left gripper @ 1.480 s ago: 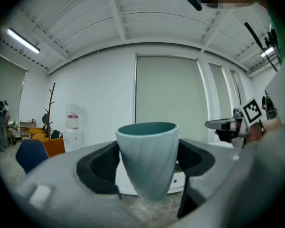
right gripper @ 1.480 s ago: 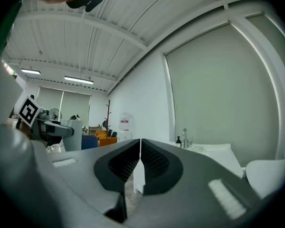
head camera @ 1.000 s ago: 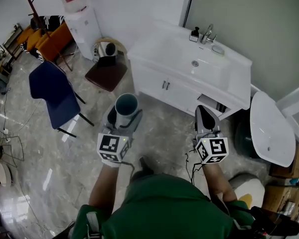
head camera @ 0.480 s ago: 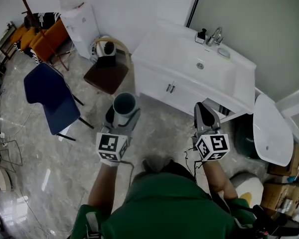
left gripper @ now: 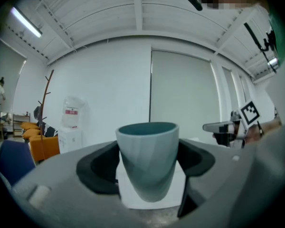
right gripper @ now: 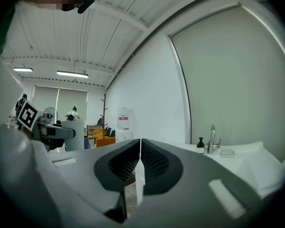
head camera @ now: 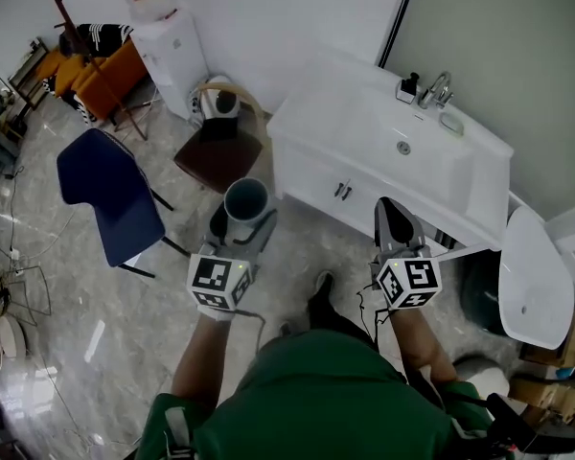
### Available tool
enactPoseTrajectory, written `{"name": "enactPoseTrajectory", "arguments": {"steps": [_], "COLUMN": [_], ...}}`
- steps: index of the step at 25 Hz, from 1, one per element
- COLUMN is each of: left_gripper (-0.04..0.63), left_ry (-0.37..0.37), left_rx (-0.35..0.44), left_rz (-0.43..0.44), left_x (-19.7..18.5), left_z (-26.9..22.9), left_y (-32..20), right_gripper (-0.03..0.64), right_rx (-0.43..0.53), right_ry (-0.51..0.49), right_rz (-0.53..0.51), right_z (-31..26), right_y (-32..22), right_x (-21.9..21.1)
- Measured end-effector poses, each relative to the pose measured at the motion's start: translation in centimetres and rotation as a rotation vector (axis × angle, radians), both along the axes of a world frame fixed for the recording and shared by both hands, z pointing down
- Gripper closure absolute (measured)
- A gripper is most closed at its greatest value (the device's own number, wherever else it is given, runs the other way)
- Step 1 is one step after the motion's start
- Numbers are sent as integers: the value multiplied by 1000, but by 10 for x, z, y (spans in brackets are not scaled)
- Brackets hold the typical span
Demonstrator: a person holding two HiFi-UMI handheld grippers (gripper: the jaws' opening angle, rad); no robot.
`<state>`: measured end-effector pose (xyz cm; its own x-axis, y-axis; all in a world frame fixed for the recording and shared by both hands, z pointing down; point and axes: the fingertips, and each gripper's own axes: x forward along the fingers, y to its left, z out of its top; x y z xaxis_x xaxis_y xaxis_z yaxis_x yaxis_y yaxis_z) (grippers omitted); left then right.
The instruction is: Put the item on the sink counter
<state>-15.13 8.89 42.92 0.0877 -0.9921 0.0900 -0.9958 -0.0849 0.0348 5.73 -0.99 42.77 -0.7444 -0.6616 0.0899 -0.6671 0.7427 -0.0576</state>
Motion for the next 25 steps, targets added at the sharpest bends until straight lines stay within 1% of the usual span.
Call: {"name": "enactPoseTrajectory", "arguments": {"steps": [5, 9, 13, 16, 20, 25], "left_gripper": [225, 225, 225, 225, 225, 225], "left_ry": [-20, -25, -25, -29, -42, -61], "left_rx": [-2, -20, -31, -33, -34, -48], "left_rz": [-40, -44, -46, -58, -74, -80], "left_x": [-18, -11, -7, -5, -2, -8], "left_z": [-13, -14, -16, -16, -17, -15], "left_y": [-56, -110, -155, -186, -217, -238], "right_gripper": [609, 609, 609, 609, 609, 609], "right_rx": [-5, -20, 27, 31, 30, 33], "right_ry": [-16, -12, 17, 20, 15, 1], "right_rz": [-50, -60, -77, -96, -112, -115], "right_z": [-6, -2, -3, 0, 3, 2], "right_y": [-61, -117, -159, -188, -222, -244], "right_x": [-25, -30, -33, -34, -36, -41]}}
